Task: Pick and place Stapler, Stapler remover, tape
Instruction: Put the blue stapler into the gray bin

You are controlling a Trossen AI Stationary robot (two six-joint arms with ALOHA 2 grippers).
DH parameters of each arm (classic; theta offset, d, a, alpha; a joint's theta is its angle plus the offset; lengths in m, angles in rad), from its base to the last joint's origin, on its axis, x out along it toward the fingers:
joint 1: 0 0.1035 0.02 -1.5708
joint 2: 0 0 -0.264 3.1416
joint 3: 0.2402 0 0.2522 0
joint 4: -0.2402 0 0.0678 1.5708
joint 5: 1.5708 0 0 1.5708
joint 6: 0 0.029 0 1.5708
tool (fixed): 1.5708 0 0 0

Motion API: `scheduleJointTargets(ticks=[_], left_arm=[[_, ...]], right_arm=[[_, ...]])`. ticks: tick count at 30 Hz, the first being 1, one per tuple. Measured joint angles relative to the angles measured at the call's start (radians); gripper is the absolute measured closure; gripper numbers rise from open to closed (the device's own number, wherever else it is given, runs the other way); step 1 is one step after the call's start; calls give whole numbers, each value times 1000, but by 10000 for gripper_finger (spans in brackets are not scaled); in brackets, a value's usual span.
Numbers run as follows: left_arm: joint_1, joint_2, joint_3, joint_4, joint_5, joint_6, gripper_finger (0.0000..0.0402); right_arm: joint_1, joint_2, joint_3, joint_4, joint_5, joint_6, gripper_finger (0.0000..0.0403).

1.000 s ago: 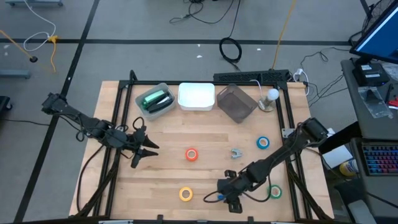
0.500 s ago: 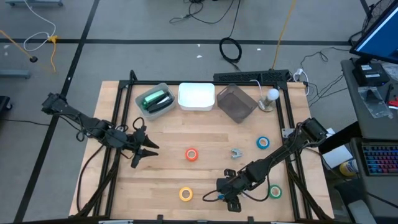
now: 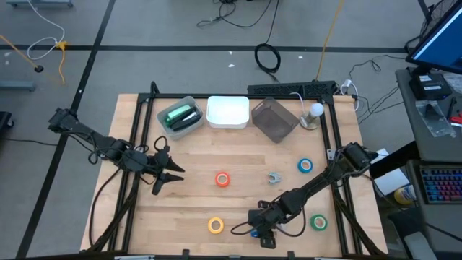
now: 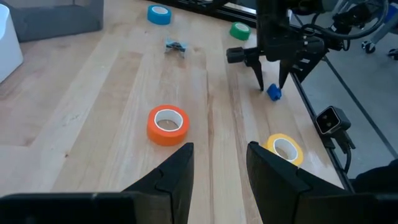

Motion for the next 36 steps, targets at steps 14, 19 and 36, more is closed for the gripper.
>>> scheduleJointTargets(ticks=[14, 19, 36], left_arm=[[0, 0, 0, 0, 0, 3, 254], [0, 0, 0, 0, 1, 10, 254], [0, 0, 0, 6, -3, 8, 254]], right_arm=[[-9, -3, -2, -42, 51, 4, 273], [-29, -17, -4, -71, 64, -20, 295], [-98, -33, -5, -106, 89, -87, 354]])
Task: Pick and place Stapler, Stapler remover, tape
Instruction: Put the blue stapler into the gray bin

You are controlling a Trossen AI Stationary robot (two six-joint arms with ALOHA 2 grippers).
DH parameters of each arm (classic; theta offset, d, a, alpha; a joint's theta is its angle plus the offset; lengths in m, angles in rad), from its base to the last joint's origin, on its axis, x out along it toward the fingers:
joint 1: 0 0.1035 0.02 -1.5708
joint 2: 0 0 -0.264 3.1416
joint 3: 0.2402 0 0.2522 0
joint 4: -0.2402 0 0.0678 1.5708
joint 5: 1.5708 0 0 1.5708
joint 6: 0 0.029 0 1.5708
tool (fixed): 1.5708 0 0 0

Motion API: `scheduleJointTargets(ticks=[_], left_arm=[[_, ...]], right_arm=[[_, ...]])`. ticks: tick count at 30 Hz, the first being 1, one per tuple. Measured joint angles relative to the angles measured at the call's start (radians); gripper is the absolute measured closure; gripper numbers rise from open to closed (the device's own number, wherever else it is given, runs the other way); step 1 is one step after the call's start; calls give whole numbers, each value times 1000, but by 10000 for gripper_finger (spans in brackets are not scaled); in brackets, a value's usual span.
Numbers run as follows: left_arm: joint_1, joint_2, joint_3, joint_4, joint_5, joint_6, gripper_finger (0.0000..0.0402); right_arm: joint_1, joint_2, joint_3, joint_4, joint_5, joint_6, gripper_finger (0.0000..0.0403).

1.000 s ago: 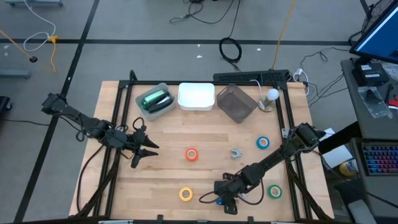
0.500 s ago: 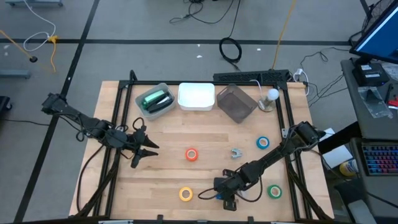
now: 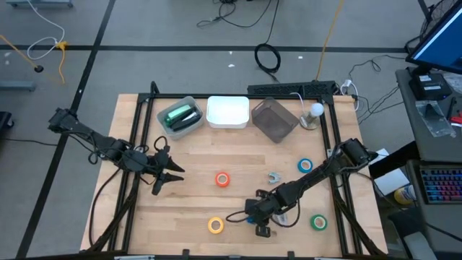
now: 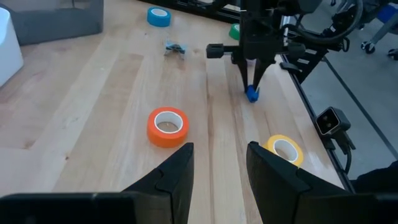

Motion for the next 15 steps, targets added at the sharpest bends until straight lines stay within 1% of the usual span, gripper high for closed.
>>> scheduleJointTargets(ticks=[7, 15], left_arm=[[0, 0, 0, 59, -64, -23, 254], [0, 0, 0, 164, -70, -25, 254]], right_arm=[[-50, -54, -4, -43, 62, -30, 354], [-135, -174, -2, -23, 150, -72, 354]])
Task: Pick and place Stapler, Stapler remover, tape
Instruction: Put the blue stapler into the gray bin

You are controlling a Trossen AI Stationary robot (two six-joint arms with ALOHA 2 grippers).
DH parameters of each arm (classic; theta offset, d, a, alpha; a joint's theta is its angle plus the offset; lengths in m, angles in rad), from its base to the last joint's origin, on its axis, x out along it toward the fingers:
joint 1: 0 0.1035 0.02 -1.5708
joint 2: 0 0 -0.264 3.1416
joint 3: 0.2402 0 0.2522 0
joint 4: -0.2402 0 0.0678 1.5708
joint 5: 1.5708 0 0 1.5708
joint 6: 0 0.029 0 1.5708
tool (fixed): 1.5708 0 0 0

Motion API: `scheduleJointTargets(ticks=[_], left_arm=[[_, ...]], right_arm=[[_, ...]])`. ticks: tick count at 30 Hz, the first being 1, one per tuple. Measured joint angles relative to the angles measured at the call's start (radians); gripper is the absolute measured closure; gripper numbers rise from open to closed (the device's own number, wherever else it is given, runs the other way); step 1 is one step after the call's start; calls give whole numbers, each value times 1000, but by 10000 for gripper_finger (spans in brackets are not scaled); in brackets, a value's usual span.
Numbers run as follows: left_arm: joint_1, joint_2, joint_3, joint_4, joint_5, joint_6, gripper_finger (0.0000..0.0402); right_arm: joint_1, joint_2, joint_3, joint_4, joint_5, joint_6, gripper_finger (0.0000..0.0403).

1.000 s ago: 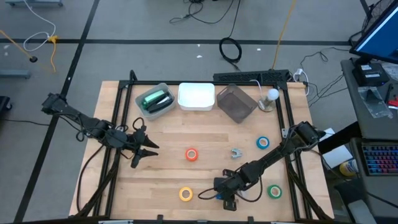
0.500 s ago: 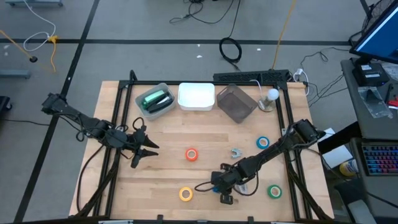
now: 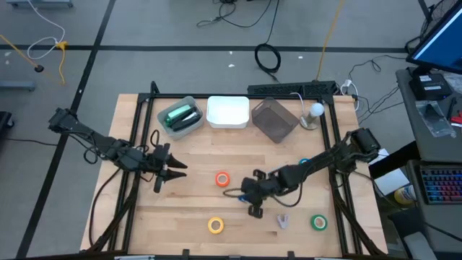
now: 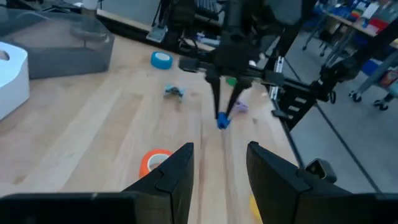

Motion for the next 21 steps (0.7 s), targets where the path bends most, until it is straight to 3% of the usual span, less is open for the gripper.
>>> scheduleJointTargets(ticks=[11, 21], left_arm=[[0, 21, 0, 89, -67, 13, 254], [25, 148, 0, 306, -111, 247, 254]], right_arm=[[-135, -65, 2, 313, 30, -117, 354], [-265, -65, 2, 569, 24, -255, 353]])
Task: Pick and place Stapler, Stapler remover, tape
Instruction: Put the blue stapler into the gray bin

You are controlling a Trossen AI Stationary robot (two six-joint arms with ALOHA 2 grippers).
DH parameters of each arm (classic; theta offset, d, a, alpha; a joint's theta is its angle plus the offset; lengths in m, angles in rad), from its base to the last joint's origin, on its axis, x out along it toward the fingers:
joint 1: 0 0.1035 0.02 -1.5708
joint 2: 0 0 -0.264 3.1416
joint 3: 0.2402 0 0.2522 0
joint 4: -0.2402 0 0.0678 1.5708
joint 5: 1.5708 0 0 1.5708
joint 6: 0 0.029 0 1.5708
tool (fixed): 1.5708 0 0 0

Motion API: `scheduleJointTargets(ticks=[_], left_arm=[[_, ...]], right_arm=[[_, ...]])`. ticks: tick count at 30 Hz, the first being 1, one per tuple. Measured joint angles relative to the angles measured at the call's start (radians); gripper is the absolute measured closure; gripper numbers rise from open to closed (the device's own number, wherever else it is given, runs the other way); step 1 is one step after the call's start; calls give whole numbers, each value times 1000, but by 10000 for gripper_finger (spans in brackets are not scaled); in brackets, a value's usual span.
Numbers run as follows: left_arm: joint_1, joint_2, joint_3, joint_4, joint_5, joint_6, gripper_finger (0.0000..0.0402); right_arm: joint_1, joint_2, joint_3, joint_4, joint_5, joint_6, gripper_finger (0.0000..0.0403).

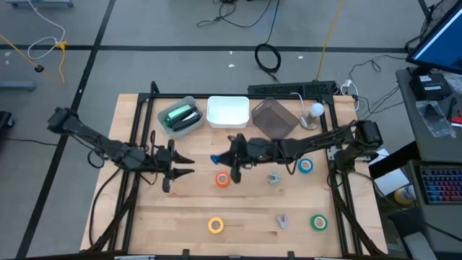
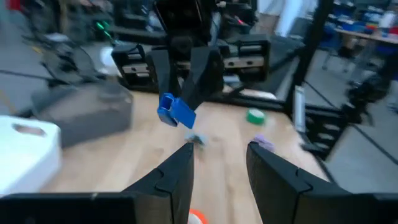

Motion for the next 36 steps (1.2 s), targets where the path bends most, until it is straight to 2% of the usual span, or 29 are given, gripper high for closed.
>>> scheduleJointTargets(ticks=[4, 8, 13, 15, 24, 36], left_arm=[[59, 48, 0, 106, -26, 50, 254], [142, 91, 0, 176, -26, 39, 254], [235, 145, 0, 246, 7, -50, 254], [256, 161, 0, 257, 8, -104, 254], [271, 209, 0, 345, 8, -172, 254], [331, 303, 1, 427, 11, -270, 254]], right_arm=[[-29, 0, 0, 42, -22, -55, 353], [-48, 0, 0, 82, -34, -103, 353], [-56, 0, 0, 78, -16, -190, 353], [-57, 0, 0, 78, 29, -226, 353], [-61, 0, 0, 69, 209, -372, 353], [-63, 0, 0, 69, 213, -403, 353]])
